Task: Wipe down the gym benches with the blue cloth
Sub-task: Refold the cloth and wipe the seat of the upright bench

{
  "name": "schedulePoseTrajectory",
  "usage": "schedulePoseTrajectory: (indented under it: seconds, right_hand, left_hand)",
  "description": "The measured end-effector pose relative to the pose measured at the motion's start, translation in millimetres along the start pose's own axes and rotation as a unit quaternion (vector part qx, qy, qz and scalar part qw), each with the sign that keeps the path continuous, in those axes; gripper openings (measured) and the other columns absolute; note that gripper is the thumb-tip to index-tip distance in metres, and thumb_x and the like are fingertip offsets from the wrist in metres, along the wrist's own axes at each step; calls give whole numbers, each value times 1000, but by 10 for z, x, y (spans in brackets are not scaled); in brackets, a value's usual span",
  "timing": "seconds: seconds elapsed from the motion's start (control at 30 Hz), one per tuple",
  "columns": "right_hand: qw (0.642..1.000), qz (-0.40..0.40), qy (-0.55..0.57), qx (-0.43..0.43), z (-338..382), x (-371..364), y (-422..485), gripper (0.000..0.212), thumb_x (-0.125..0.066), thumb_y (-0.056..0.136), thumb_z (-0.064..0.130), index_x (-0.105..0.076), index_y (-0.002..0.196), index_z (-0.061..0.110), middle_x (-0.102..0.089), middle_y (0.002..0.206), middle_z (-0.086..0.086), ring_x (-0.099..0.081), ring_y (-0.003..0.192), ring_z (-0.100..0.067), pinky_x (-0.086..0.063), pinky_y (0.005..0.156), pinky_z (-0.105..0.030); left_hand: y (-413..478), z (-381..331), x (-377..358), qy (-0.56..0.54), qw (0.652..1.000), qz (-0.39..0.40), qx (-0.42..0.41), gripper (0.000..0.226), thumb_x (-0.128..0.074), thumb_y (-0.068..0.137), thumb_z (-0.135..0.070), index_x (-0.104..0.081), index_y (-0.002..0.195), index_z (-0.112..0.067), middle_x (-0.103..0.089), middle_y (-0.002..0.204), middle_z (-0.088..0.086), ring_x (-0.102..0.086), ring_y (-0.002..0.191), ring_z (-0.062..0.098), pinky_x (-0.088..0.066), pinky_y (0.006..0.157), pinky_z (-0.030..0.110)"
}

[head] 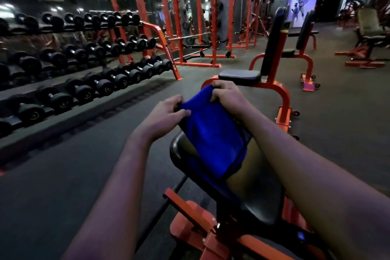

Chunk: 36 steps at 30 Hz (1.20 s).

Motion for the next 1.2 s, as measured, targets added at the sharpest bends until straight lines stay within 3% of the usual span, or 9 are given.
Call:
schedulePoseTrajectory:
  seconds: [0.13, 0.33, 0.43, 0.6, 0.7, 0.8, 1.0, 1.1, 1.2]
  right_hand:
    - [998, -45, -35, -9, 313, 128, 232, 7, -52, 70, 7, -57, 73, 12, -56, 78, -11, -53, 80, -27, -45, 92, -59]
    - [993, -110, -24, -42, 414, 560, 356, 12, -53, 64, 9, -58, 76, 8, -52, 76, -12, -50, 77, -28, -45, 83, -54]
    - [989, -137, -12, -60, 347, 774, 361, 23, -50, 79, -3, -62, 99, -6, -57, 96, -25, -55, 94, -38, -45, 89, -50]
    - [991, -127, -13, -47, 151, 1036, 485, 10, -51, 83, 1, -57, 85, 10, -56, 84, -8, -56, 83, -23, -47, 77, -38]
    - [994, -107, -1, -36, 134, 1127, 596, 10, -53, 83, 3, -60, 87, 8, -59, 89, -13, -59, 88, -28, -50, 85, -46]
    - [995, -92, 2, -33, 288, 1199, 715, 17, -54, 75, 10, -61, 90, 9, -59, 97, -18, -59, 97, -33, -48, 89, -50]
    - [994, -99, 40, 2, 798, 1305, 959, 15, -49, 81, -1, -56, 77, 12, -56, 77, -5, -50, 69, -12, -42, 63, -27]
    - [993, -92, 76, -26, 984, 1309, 1077, 26, -48, 87, 9, -65, 102, 21, -64, 105, -4, -59, 96, -18, -47, 88, -34]
    - [992, -88, 67, -63, 1339, 1446, 1225, 44, -47, 88, 22, -57, 131, 26, -58, 131, -2, -52, 121, -22, -37, 111, -46]
  left_hand:
    - [359, -99, 250, 3, 999, 37, -28, 13, -55, 98, -26, -48, 92, -17, -59, 84, 3, -53, 72, 12, -41, 61, 25]
    - [809, -491, 404, -11, 998, 23, -63, 9, -52, 100, -28, -50, 106, -22, -59, 84, -7, -57, 74, 4, -40, 50, 9]
    - [1045, -576, 275, 23, 994, 81, -74, 17, -57, 96, -33, -53, 111, -26, -59, 95, -6, -59, 86, 7, -44, 60, 14]
    - [1405, -542, 54, 141, 983, 92, -69, 12, -56, 96, -38, -58, 96, -26, -48, 98, -4, -51, 87, 10, -38, 67, 23]
    - [1459, -623, 49, 134, 987, 75, -43, 14, -51, 99, -40, -52, 86, -34, -46, 100, -5, -50, 86, 7, -36, 65, 21]
    - [1431, -810, 224, 151, 986, 48, -45, 16, -48, 100, -37, -54, 92, -24, -52, 92, -4, -52, 82, 10, -37, 62, 23]
    - [1373, -938, 737, 165, 984, 63, 22, 23, -55, 98, -35, -63, 100, -14, -62, 89, 1, -57, 79, 14, -41, 63, 21]
    - [1286, -927, 1042, 162, 977, 105, 94, 18, -52, 100, -35, -57, 95, -19, -60, 88, -1, -56, 78, 12, -42, 63, 26]
    - [1288, -1062, 1510, 138, 977, 87, 139, 15, -48, 102, -32, -45, 90, -22, -60, 82, -3, -56, 74, 15, -37, 56, 22]
Point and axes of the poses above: each hand's wrist, its own y-axis towards the middle knuckle, its own x-axis out of the back of the hand, z = x × y, the point moved 7 cm from there along y, towards the middle knuckle
